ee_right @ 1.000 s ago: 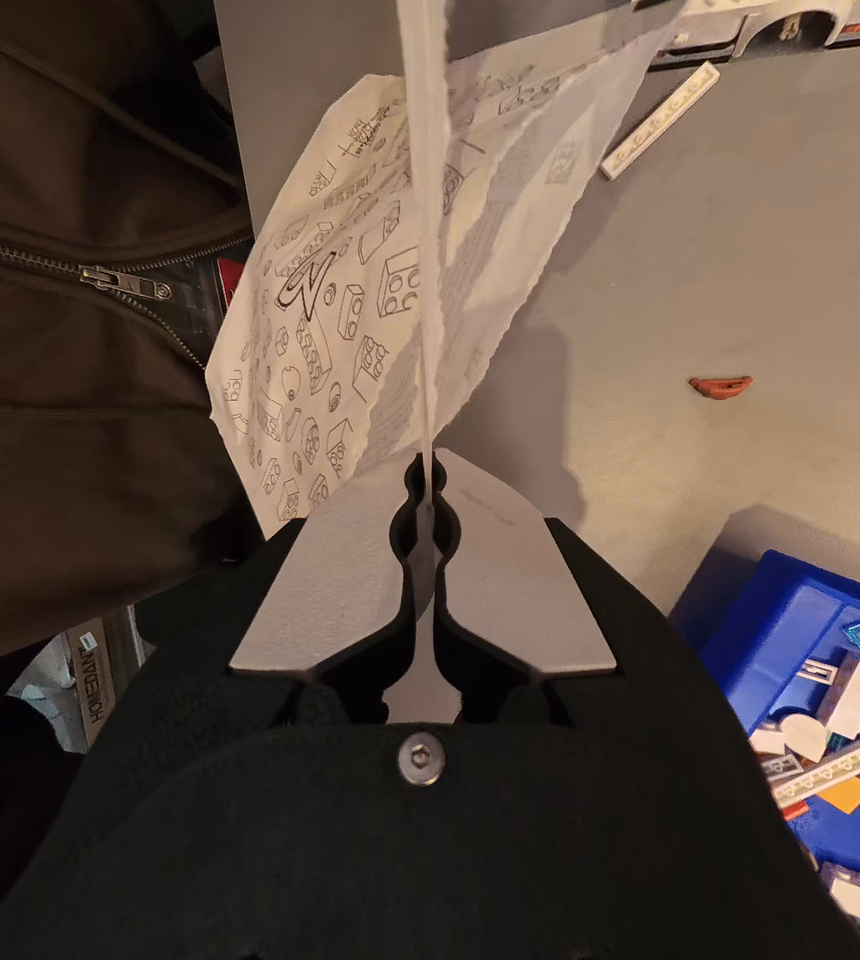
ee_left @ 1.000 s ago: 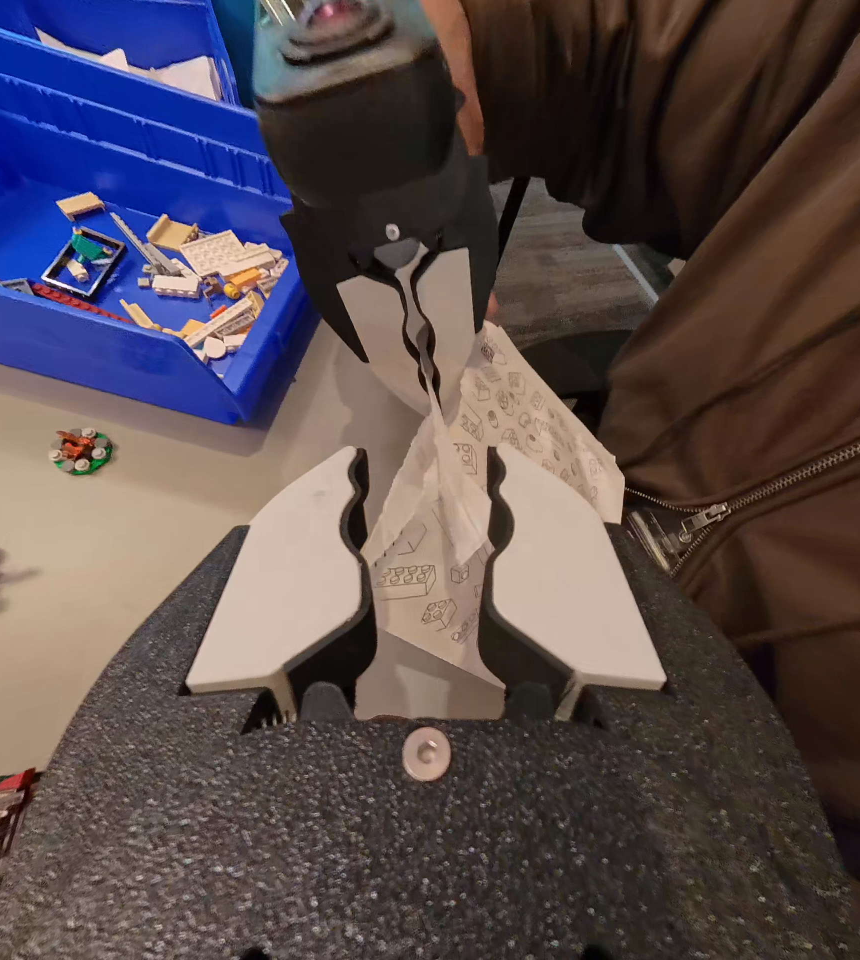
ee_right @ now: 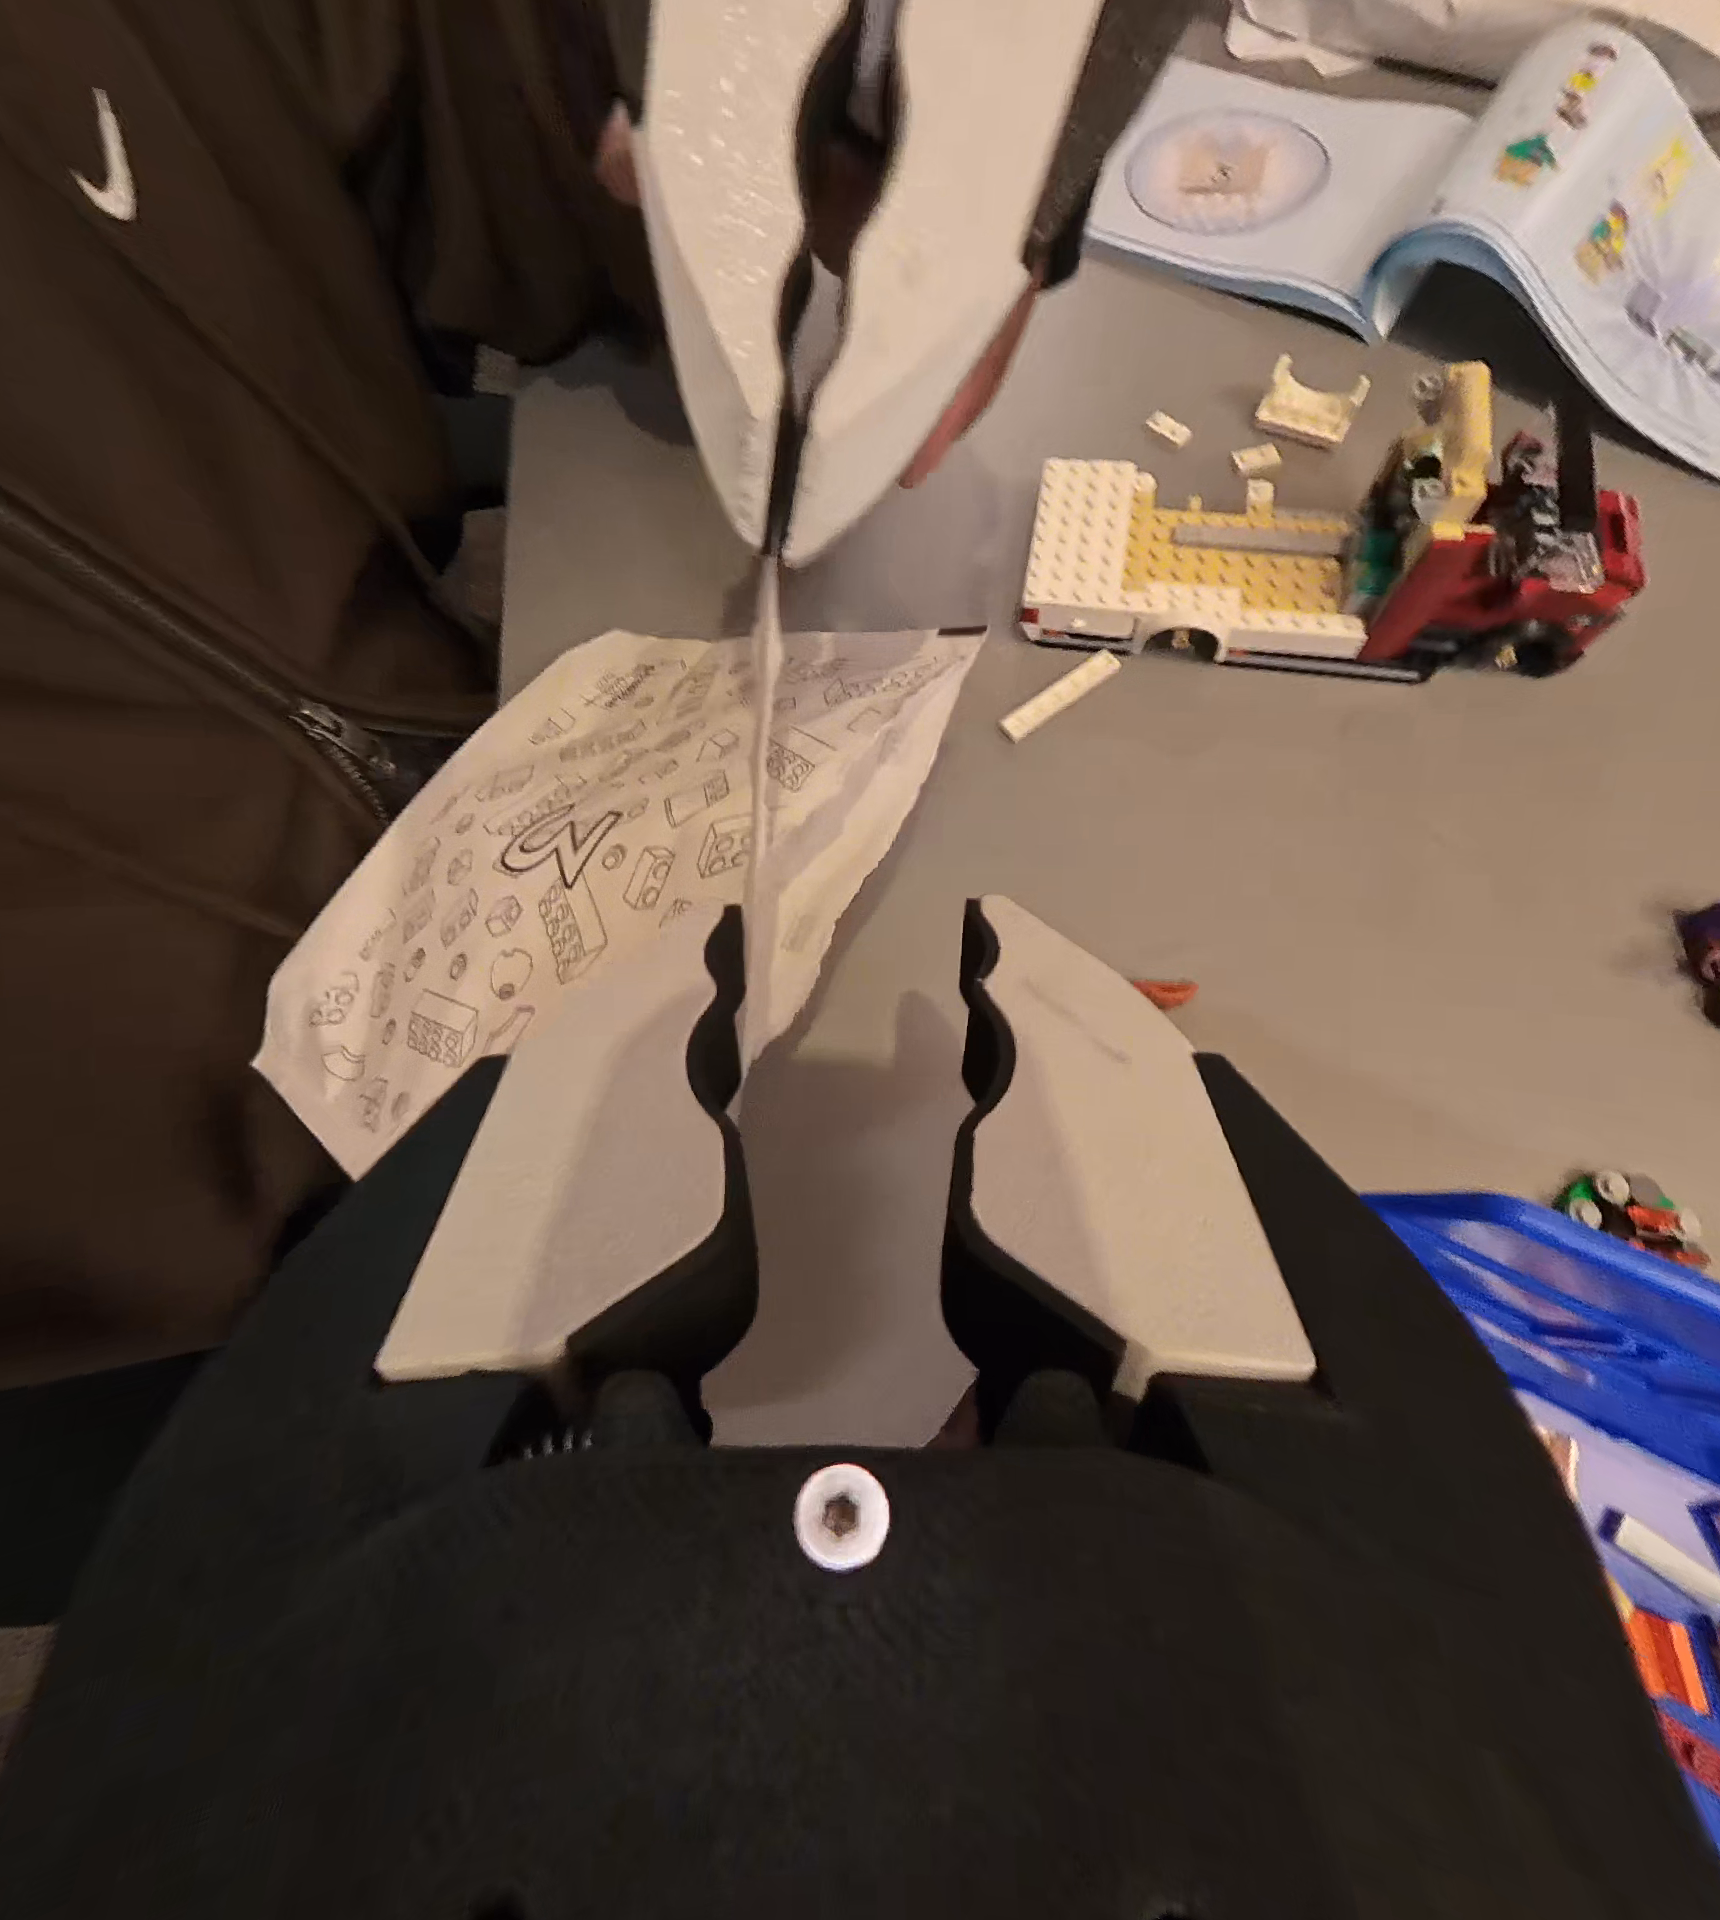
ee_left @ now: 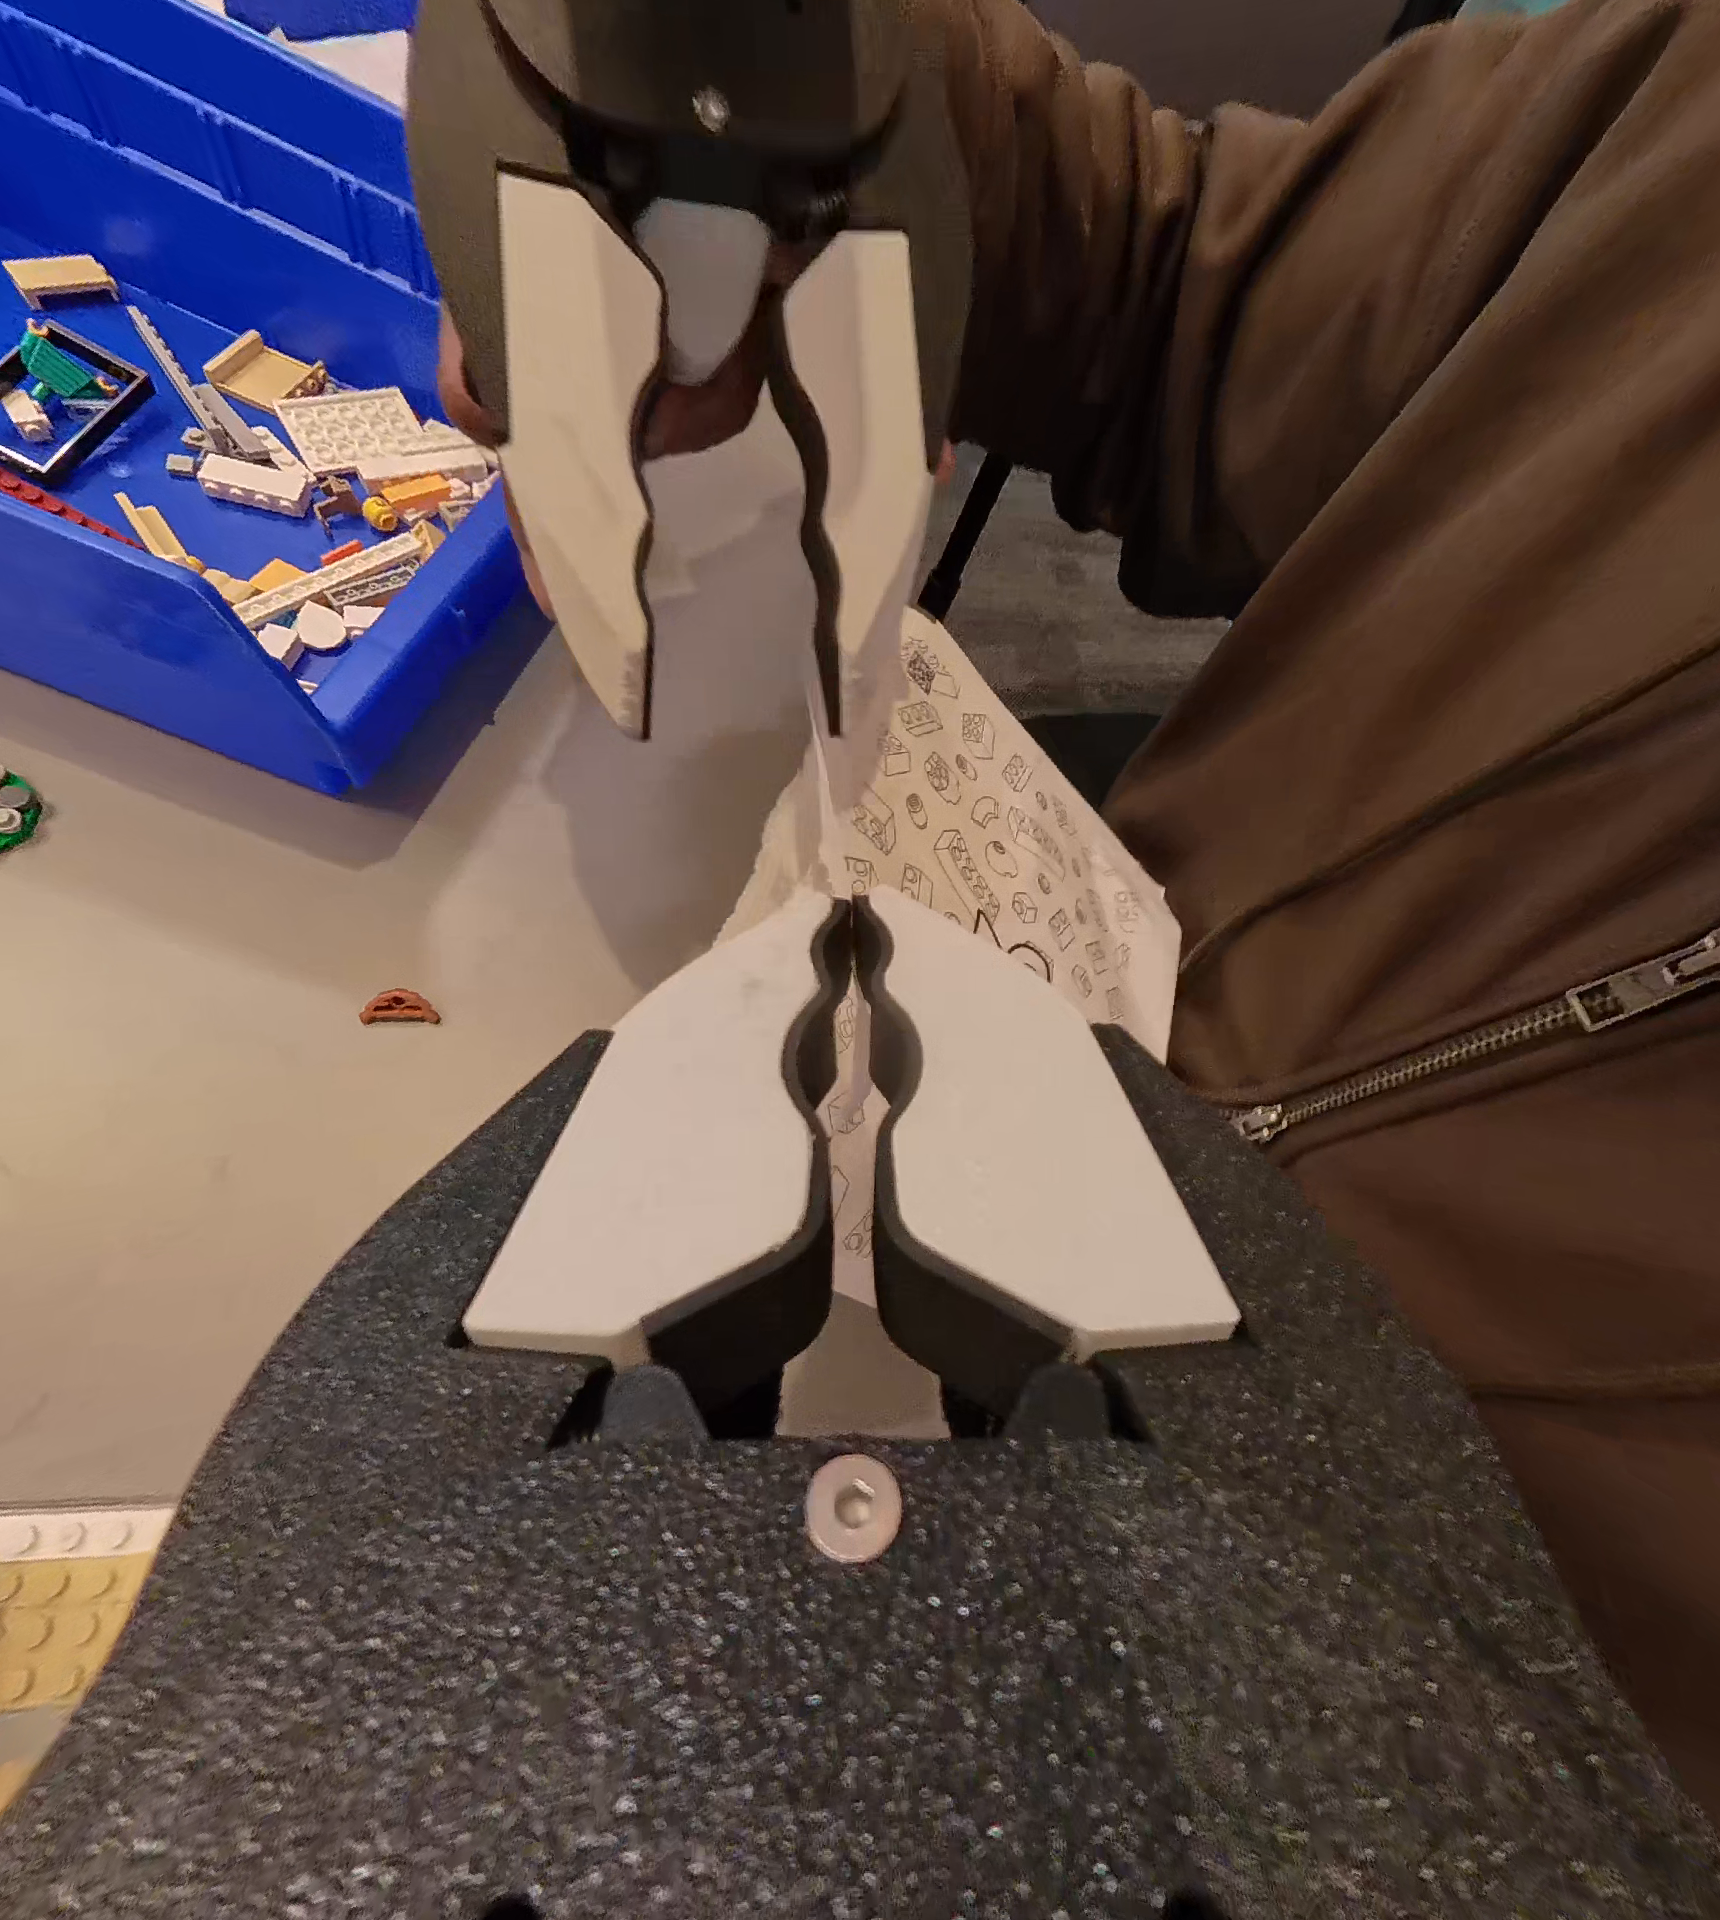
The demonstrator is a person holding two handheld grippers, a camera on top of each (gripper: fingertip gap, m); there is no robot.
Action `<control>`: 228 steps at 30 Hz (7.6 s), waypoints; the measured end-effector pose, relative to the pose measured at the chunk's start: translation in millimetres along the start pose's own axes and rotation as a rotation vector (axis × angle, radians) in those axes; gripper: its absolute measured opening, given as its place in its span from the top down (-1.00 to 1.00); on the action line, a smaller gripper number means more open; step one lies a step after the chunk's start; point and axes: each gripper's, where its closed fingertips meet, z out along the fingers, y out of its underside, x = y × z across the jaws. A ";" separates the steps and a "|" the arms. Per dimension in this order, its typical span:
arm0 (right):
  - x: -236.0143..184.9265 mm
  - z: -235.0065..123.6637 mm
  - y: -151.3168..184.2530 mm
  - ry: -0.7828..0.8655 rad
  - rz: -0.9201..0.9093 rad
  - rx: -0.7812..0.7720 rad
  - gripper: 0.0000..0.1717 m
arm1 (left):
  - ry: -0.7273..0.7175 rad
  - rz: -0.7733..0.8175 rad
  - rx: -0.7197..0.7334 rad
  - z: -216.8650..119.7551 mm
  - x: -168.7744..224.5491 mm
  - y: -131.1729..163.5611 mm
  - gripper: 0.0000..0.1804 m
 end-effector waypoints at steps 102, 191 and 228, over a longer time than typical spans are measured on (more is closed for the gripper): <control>-77.9 -10.7 -10.2 0.104 -0.435 0.144 1.00 | 0.012 0.210 -0.361 30.9 -7.0 72.6 0.63; -15.2 48.6 -68.1 -0.367 0.193 -0.316 0.98 | -0.148 0.415 -0.267 -31.0 9.9 30.5 1.00; -11.1 51.2 -56.2 -0.217 0.432 -0.157 1.00 | -0.236 0.456 -0.243 -21.6 -6.0 26.9 0.77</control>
